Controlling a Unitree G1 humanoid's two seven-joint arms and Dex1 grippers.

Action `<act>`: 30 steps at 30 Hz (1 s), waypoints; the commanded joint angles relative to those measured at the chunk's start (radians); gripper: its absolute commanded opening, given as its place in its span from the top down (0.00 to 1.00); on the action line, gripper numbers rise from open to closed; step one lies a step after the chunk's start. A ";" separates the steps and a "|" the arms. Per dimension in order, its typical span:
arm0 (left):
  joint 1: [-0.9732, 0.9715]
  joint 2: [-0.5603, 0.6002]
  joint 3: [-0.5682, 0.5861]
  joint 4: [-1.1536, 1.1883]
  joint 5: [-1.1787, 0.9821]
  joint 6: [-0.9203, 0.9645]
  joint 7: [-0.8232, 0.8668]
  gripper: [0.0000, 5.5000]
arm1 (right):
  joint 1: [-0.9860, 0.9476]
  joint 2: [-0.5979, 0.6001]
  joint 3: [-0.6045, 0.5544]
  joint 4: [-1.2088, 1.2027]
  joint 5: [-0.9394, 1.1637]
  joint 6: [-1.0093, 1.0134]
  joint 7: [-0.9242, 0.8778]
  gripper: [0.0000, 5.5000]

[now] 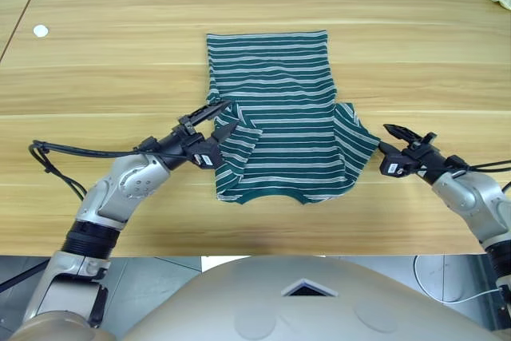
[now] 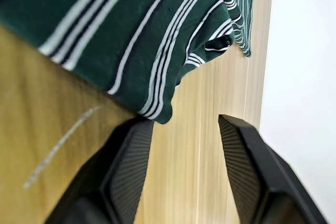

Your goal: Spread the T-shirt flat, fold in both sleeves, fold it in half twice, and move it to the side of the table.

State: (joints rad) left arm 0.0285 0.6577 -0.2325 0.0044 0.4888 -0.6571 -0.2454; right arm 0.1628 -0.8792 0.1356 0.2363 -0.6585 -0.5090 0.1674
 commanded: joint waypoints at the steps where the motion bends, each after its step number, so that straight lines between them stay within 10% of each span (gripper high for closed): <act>1: -0.004 -0.001 -0.010 0.009 0.018 -0.004 -0.011 0.56 | 0.020 0.013 0.080 0.064 -0.040 -0.003 0.033 0.62; 14: -0.012 -0.026 -0.042 0.018 0.030 0.000 -0.017 0.56 | -0.008 0.004 0.153 0.099 -0.042 -0.040 0.022 0.99; 30: 0.021 -0.027 -0.027 0.013 0.030 -0.010 -0.004 0.56 | -0.058 0.073 0.106 0.084 0.036 -0.078 -0.077 1.00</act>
State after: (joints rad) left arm 0.0446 0.6249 -0.2665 0.0226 0.5155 -0.6692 -0.2483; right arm 0.0927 -0.8418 0.2164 0.2969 -0.5987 -0.5999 0.1038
